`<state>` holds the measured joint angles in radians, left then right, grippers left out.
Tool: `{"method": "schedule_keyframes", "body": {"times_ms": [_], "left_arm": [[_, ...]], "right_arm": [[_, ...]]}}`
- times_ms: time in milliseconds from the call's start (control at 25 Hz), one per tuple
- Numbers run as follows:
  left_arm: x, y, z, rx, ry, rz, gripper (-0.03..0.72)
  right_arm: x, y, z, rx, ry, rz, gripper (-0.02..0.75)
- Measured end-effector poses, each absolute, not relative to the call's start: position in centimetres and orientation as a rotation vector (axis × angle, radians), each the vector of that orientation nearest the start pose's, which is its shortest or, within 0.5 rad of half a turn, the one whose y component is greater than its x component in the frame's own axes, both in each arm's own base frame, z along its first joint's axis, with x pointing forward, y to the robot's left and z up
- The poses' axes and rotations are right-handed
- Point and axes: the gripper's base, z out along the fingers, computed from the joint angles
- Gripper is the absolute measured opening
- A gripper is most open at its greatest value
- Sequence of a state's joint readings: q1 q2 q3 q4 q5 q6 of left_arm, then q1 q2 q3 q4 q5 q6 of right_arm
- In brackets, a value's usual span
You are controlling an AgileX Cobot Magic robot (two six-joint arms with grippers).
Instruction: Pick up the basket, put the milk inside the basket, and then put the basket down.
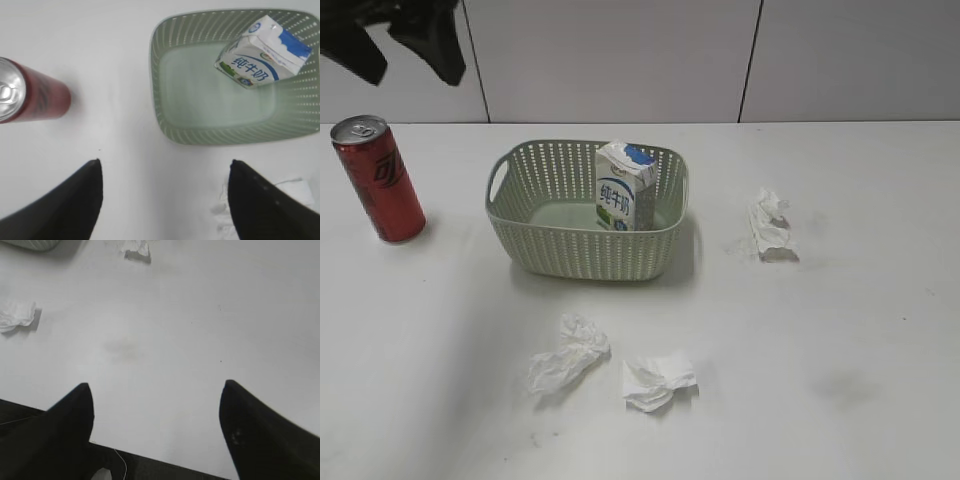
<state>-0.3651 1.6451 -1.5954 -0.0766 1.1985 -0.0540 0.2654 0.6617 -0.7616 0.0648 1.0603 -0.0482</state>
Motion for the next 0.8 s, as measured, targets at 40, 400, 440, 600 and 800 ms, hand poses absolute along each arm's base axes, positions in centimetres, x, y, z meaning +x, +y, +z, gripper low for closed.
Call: {"method": "schedule_keyframes", "body": {"times_ms": [40, 400, 440, 600, 800], "left_arm": [[31.2, -12.8, 36.1, 0.426, 2.687, -0.199, 0.592], [21.6, -9.3, 39.9, 0.489, 2.539, -0.161, 0.590], [20.3, -8.7, 39.3, 0.500, 2.548, -0.156, 0.590], [14.6, -6.2, 36.3, 0.529, 2.566, -0.133, 0.589], [7.8, -3.3, 32.4, 0.516, 2.498, -0.146, 0.589]], "right_arm": [[9.6, 3.1, 32.1, -0.370, 2.433, 0.178, 0.594], [5.9, 2.0, 29.5, -0.368, 2.382, 0.169, 0.594], [5.4, 1.9, 29.1, -0.367, 2.374, 0.168, 0.594], [3.9, 1.4, 27.3, -0.367, 2.356, 0.160, 0.594], [2.7, 0.9, 26.2, -0.363, 2.312, 0.128, 0.593]]}}
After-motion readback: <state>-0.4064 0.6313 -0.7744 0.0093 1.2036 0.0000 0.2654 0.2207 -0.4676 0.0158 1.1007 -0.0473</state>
